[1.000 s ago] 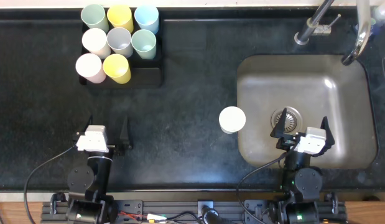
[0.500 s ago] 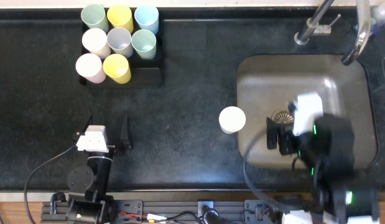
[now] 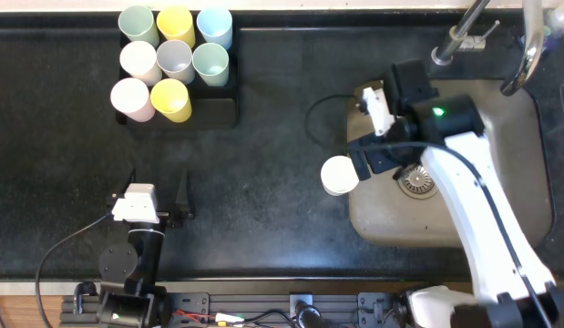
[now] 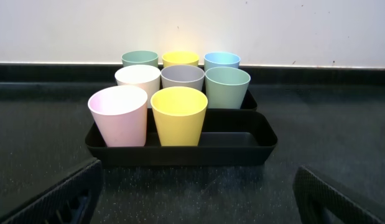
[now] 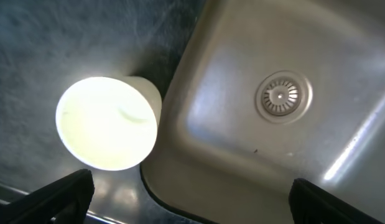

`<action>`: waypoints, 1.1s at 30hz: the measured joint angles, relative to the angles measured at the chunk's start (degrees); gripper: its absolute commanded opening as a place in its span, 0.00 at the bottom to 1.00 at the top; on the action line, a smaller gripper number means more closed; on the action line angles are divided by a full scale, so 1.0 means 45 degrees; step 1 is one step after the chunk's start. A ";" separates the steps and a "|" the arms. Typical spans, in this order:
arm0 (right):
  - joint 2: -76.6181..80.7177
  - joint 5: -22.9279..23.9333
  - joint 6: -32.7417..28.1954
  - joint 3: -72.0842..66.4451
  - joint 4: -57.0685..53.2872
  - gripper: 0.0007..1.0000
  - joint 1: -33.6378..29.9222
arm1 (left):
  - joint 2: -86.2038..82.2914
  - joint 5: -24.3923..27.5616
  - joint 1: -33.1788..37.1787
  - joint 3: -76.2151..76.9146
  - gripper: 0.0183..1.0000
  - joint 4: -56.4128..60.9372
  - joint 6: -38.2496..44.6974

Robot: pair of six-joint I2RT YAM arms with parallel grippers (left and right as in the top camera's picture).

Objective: Store Cups

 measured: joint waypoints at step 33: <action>0.3735 -0.0680 -0.2084 0.0044 0.1103 0.04 0.0034 | 0.0000 0.0000 0.0000 0.0000 1.00 0.0000 0.0000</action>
